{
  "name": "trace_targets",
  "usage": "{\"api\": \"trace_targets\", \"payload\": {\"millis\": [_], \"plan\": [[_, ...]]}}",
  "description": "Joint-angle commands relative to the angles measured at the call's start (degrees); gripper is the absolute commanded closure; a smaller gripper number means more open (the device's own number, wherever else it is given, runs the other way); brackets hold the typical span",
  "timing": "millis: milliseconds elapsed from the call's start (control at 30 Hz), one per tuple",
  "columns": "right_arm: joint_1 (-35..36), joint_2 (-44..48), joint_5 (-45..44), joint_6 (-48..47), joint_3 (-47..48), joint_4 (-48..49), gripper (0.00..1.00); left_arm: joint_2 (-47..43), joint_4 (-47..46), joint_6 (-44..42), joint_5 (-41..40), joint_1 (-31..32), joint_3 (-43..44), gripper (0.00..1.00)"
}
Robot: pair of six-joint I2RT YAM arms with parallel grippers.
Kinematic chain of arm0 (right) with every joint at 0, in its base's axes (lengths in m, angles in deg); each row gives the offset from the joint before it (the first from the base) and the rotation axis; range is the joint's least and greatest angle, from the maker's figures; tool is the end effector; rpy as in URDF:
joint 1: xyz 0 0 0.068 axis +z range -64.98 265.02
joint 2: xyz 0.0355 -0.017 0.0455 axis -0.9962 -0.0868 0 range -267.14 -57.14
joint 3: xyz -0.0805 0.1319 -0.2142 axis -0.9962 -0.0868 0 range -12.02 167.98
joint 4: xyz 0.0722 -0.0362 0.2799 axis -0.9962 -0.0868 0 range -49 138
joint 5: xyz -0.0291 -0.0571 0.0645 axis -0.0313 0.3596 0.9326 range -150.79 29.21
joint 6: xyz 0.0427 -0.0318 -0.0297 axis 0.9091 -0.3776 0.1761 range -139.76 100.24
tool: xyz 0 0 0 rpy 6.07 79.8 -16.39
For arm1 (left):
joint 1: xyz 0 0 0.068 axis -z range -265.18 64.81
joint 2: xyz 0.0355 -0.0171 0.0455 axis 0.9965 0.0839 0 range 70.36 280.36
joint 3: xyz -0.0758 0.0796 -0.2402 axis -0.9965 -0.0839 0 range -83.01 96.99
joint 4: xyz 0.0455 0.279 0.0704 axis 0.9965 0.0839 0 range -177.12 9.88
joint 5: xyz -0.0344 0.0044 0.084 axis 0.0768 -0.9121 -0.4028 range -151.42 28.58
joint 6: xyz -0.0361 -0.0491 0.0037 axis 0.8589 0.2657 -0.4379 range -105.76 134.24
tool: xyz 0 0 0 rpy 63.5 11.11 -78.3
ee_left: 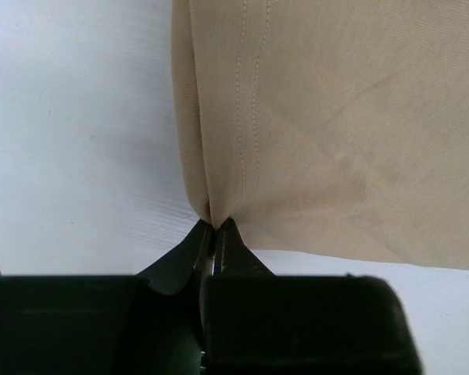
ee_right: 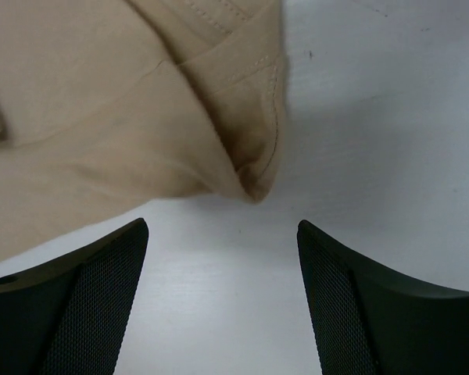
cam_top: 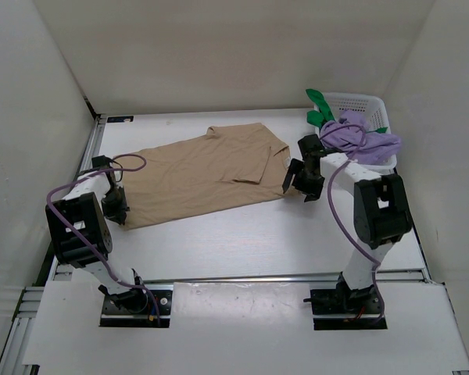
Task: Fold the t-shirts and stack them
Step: Fold the flattened tshirt in 1/3 of the way
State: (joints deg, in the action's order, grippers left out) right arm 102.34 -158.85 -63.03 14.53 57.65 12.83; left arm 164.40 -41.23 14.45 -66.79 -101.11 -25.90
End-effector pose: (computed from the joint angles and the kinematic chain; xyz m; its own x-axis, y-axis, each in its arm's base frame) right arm 0.3676 0.1127 0.1571 -0.8867 0.3131 -0.3403 0.2619 0.9465 0.1885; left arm 0.2970 0.0891 0.1311 -0.9530 -0.2757 -0.1253 -0.2879 0.9532 0.0924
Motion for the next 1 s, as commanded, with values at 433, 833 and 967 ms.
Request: {"api": "trace_targets", "payload": {"millis": [433,833,967], "plan": [[-0.18,-6.83,-4.61,3.86,2.58,2.4,0.9,-1.75,-0.45,-0.21,-2.28,-0.34,0.12,0.9],[1.49,9.15,-5.93,2.72,-6.03,-5.32,1.0,-6.76,-0.45,-0.21,-12.56,-0.95,-3.22,0.9],[4.11,17.05,-2.78,4.46,-13.58,-8.84,1.0,-9.47,-0.45,-0.21,-19.05,-0.95,-6.73,0.9]]}}
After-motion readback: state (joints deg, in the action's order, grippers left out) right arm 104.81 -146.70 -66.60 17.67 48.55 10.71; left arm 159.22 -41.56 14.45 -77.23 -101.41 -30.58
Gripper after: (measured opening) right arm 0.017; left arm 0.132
